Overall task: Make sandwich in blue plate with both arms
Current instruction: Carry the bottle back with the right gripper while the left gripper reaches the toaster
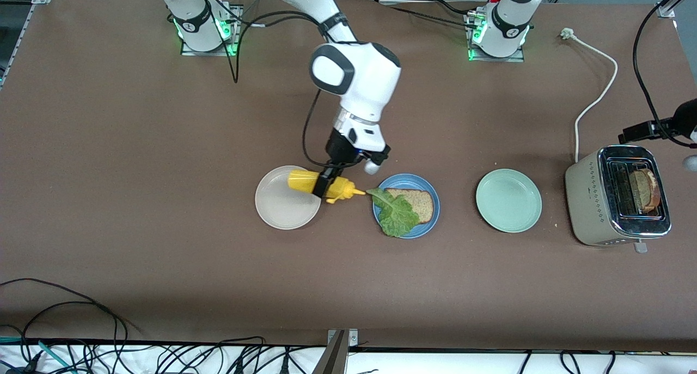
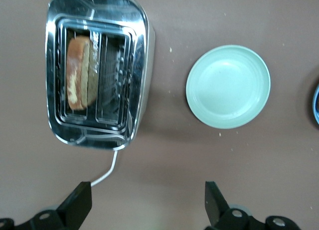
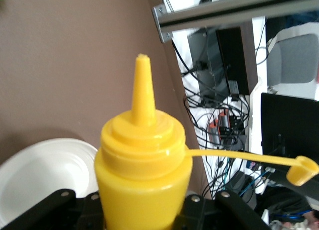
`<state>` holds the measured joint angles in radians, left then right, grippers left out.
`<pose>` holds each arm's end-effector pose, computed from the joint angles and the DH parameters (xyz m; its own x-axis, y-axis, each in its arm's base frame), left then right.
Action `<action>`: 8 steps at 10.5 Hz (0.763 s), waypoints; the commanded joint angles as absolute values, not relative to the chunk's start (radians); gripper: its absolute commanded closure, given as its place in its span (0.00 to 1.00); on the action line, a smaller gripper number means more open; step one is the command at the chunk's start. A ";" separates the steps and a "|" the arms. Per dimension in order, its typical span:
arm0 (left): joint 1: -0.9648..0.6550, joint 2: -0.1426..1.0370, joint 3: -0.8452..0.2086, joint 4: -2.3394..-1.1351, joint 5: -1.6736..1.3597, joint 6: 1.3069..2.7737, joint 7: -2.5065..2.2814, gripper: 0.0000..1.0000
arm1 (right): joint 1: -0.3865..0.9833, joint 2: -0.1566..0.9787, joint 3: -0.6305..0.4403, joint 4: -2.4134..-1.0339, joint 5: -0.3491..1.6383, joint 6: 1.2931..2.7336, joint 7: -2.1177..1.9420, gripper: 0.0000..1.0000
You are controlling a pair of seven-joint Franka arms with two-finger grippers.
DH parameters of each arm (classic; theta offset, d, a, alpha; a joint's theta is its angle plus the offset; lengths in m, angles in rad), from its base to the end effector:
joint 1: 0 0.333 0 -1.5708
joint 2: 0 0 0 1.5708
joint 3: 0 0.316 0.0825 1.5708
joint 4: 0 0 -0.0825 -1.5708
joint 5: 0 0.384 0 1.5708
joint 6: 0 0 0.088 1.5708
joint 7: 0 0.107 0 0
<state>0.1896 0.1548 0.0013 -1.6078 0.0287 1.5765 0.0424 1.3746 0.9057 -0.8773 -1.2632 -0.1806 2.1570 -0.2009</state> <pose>0.5783 0.1148 0.5189 0.9719 0.1445 -0.1861 0.1432 -0.9895 -0.0205 0.5496 0.5248 0.3714 0.4751 0.8786 -0.0482 0.6140 -0.2918 0.7334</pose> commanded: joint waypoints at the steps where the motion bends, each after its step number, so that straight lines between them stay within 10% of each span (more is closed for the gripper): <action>1: 0.219 0.309 -0.005 -1.442 0.092 1.594 0.170 0.00 | 1.361 0.668 -0.864 -1.416 -0.163 2.155 -0.282 1.00; 8: 0.330 0.439 -0.005 -1.420 0.094 1.703 0.272 0.00 | 1.250 0.548 -0.965 -1.416 0.051 2.168 -0.267 1.00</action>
